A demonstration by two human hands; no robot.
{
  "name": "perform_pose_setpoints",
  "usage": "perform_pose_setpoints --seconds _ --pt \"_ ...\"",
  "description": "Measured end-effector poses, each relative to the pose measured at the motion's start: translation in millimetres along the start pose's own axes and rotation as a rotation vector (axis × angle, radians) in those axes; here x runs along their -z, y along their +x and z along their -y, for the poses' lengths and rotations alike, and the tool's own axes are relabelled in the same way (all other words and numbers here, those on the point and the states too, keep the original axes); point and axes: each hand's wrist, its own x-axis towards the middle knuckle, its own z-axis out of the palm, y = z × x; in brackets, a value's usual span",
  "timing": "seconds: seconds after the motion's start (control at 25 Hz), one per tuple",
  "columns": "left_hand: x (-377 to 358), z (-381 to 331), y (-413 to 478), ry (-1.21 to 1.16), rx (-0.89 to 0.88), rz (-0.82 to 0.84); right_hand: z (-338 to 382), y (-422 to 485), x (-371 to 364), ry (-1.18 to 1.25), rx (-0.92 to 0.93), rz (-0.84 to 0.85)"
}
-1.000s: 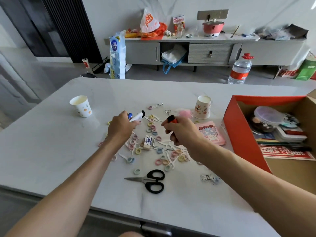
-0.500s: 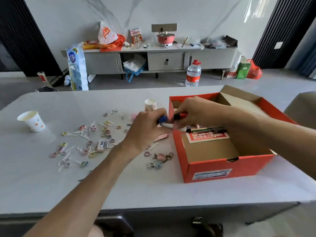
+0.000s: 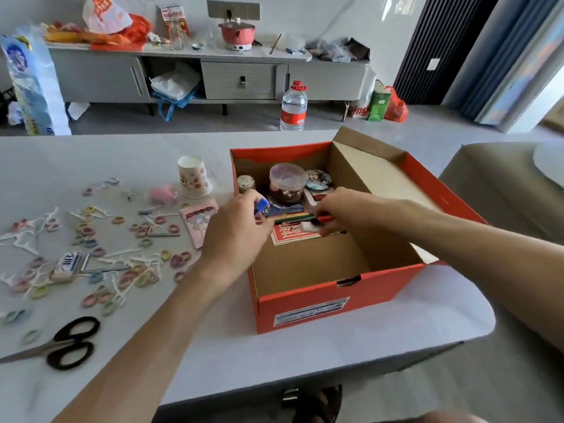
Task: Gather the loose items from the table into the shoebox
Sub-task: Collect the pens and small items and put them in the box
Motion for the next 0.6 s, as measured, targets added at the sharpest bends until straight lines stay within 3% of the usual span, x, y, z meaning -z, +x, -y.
perform_pose_setpoints --seconds 0.2,0.36,0.6 --pt "-7 10 6 -0.052 -0.018 -0.086 -16 21 -38 -0.255 0.027 -0.042" --pt "-7 10 7 -0.094 -0.002 -0.085 -21 28 -46 -0.342 0.018 -0.009" --pt "-7 14 9 -0.073 -0.014 -0.038 -20 29 -55 -0.427 -0.001 -0.104"
